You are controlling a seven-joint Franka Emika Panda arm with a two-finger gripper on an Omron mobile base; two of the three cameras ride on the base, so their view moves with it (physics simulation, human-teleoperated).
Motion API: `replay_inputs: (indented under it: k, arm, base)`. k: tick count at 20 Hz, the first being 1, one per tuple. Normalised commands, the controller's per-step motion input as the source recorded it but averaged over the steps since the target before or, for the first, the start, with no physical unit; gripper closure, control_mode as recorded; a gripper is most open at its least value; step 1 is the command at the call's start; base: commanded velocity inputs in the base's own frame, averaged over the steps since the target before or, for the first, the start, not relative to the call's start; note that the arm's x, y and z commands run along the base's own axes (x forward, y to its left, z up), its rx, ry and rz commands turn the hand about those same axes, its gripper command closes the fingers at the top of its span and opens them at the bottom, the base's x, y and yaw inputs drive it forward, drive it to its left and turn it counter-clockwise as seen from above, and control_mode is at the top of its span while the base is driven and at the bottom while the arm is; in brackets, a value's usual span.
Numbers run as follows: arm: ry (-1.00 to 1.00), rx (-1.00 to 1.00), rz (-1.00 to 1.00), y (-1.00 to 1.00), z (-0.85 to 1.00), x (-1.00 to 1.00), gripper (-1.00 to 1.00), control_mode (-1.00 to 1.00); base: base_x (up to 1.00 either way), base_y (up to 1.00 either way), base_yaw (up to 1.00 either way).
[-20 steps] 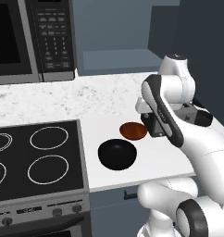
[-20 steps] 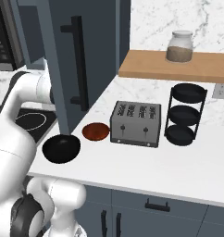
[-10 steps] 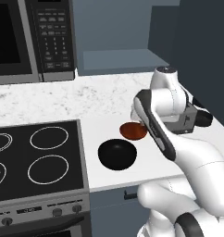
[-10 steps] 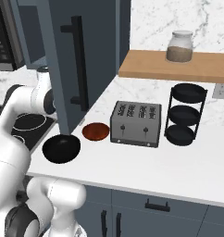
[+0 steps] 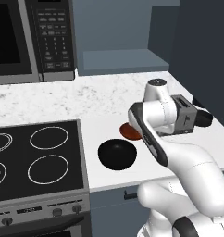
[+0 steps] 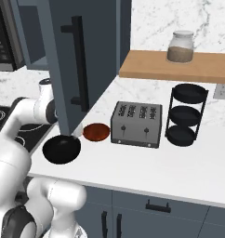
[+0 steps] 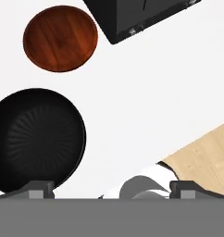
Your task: Pick up the bowls on the counter and stack them on top of one another in the open cabinet. Place the smaller bowl on top of the larger bowl.
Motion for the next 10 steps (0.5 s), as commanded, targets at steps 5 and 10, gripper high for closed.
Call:
replay_inputs:
  k: [5,10]
  arm:
    - [0.00,0.01,-0.09,-0.13,-0.19,0.33,-1.00,-1.00]
    - [-0.05,0.01,0.00,-0.13,-0.22,0.46,-1.00,-1.00]
  base:
    - [0.00,0.00,0.00]
    - [0.00,0.00,0.00]
